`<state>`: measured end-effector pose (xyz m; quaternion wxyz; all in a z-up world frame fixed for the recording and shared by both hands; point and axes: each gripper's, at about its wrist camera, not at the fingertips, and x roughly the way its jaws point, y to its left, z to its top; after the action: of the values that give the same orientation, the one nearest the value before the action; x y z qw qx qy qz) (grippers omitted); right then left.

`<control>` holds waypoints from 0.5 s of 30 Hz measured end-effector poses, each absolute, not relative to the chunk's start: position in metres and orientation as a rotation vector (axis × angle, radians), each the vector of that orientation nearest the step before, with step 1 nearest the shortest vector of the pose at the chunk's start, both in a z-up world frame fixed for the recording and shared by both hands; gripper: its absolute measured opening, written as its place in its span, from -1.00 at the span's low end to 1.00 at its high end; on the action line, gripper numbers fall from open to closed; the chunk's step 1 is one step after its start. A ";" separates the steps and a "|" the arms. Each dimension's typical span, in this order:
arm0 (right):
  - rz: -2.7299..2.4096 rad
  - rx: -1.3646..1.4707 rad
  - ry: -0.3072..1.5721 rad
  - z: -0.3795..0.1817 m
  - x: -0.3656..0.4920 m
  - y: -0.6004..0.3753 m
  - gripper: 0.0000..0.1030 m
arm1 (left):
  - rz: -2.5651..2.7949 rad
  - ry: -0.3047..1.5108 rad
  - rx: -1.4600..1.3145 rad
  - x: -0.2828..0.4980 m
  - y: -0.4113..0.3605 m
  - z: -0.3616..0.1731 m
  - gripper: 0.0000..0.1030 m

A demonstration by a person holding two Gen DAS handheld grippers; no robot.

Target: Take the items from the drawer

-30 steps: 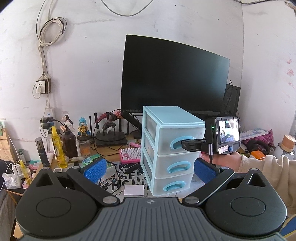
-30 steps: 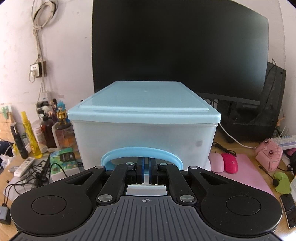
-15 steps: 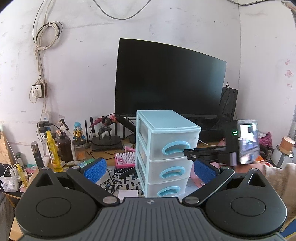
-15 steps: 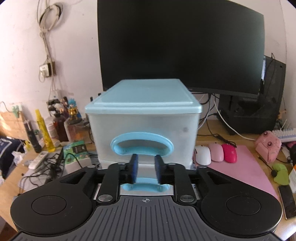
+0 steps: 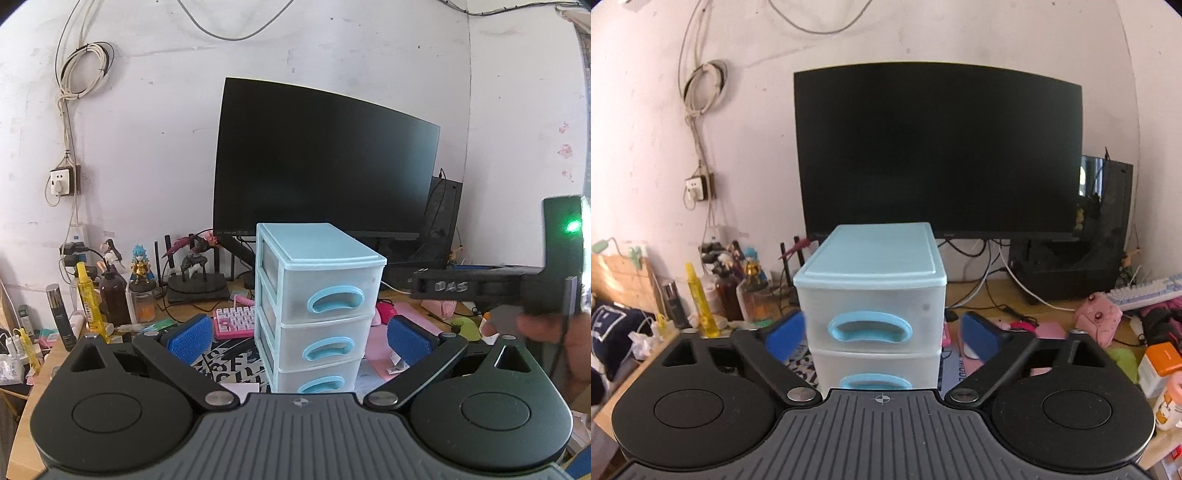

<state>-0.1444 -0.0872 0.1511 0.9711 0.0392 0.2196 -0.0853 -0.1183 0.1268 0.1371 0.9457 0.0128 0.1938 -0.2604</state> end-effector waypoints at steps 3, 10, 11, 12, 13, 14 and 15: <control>-0.200 0.083 0.441 0.163 -0.151 -0.093 1.00 | -0.534 0.391 0.026 -0.118 0.122 0.139 1.00; -0.239 0.112 0.459 0.188 -0.168 -0.130 1.00 | -0.496 0.366 0.019 -0.120 0.094 0.153 1.00; -0.244 0.111 0.457 0.192 -0.170 -0.136 1.00 | -0.486 0.362 0.014 -0.122 0.088 0.155 1.00; -0.245 0.107 0.453 0.196 -0.173 -0.143 1.00 | -0.476 0.358 0.014 -0.123 0.080 0.157 1.00; -0.244 0.100 0.448 0.201 -0.177 -0.151 1.00 | -0.465 0.354 0.013 -0.124 0.071 0.160 1.00; -0.242 0.094 0.444 0.205 -0.180 -0.157 1.00 | -0.455 0.350 0.013 -0.126 0.063 0.162 1.00; -0.238 0.088 0.439 0.208 -0.184 -0.164 1.00 | -0.444 0.345 0.013 -0.127 0.055 0.164 1.00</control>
<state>-0.1840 -0.1644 0.2084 0.9680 0.0436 0.2173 -0.1178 -0.1270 0.0549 0.1643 0.9606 0.0062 0.1705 -0.2193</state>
